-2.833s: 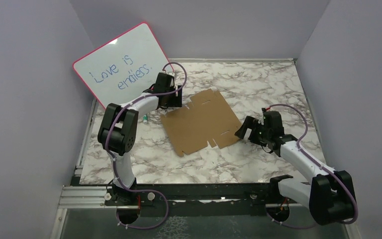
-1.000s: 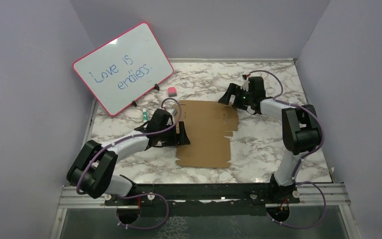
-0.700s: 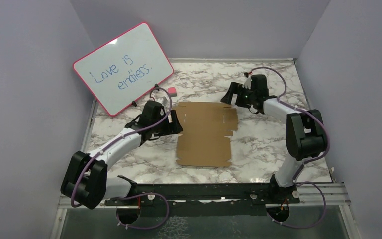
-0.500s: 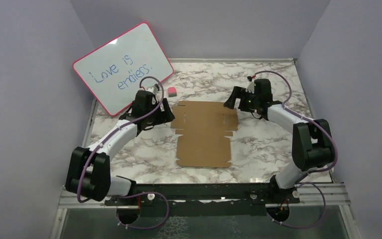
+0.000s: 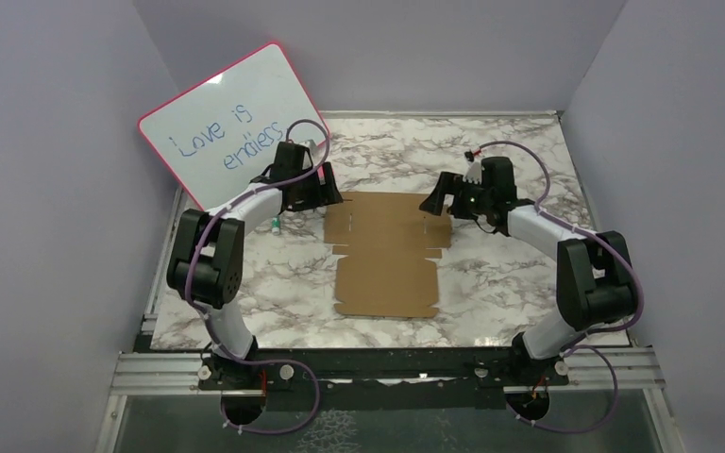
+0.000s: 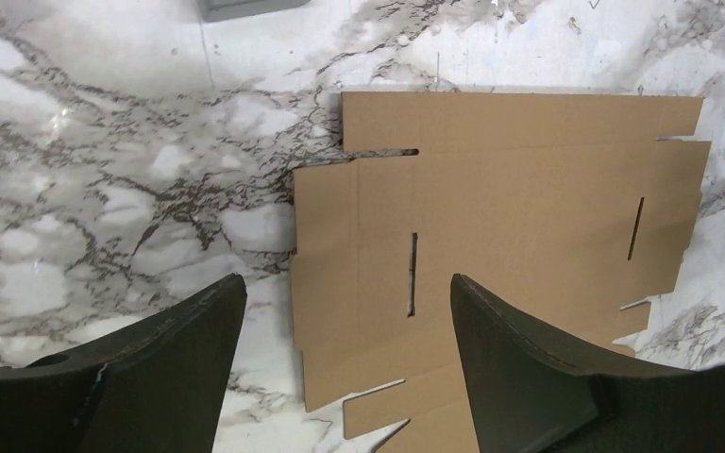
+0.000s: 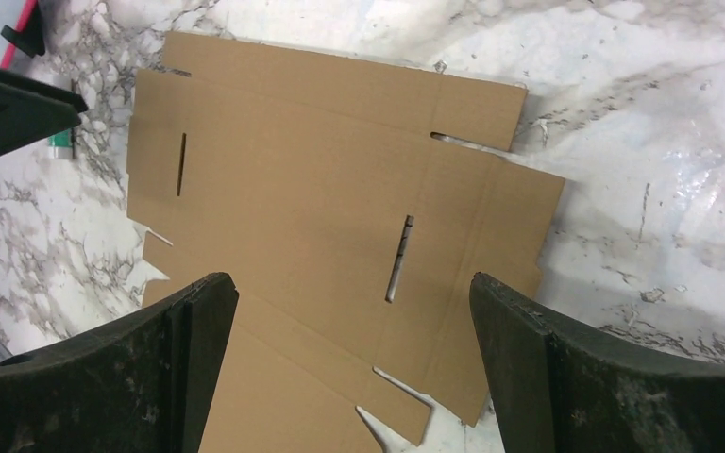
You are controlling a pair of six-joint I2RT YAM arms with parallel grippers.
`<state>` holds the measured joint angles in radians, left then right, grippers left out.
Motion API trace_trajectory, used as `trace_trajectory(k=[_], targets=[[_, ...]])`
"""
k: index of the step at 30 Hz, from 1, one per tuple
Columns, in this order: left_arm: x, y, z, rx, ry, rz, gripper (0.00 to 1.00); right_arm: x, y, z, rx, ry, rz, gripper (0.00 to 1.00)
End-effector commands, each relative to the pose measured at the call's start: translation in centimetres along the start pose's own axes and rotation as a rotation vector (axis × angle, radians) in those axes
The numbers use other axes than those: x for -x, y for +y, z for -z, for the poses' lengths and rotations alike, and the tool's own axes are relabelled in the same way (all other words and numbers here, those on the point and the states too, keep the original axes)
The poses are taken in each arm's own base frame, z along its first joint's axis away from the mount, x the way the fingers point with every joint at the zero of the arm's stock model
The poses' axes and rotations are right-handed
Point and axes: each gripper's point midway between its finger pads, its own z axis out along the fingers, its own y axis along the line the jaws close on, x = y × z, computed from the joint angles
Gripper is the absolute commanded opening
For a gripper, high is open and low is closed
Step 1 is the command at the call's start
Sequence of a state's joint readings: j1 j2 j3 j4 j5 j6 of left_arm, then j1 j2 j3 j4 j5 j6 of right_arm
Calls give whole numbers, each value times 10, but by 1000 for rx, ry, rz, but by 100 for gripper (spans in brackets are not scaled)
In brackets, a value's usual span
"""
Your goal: Fold the paper box
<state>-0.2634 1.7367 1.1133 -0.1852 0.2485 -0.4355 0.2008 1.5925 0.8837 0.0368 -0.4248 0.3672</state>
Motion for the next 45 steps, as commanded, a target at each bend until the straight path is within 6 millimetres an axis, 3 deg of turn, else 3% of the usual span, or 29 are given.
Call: trace_trajectory(k=[1, 7, 14, 27, 30, 36, 45], targets=[[24, -12, -11, -56, 3, -57, 80, 20, 10, -5, 29, -28, 58, 100], [37, -18, -33, -111, 35, -60, 78, 35, -2, -26, -8, -27, 46, 100], [49, -6, -50, -129, 53, -42, 73, 41, -14, -48, 12, 6, 35, 95], [37, 0, -70, -186, 127, 4, 69, 28, -41, -73, 84, 92, -46, 80], [33, 0, -72, -197, 142, 11, 68, 25, -49, -74, 96, 101, -71, 75], [27, -1, -73, -212, 162, 24, 66, 17, -40, -78, 194, 138, -97, 62], [4, -5, -57, -224, 194, 44, 65, 3, -35, -76, 246, 174, -123, 42]])
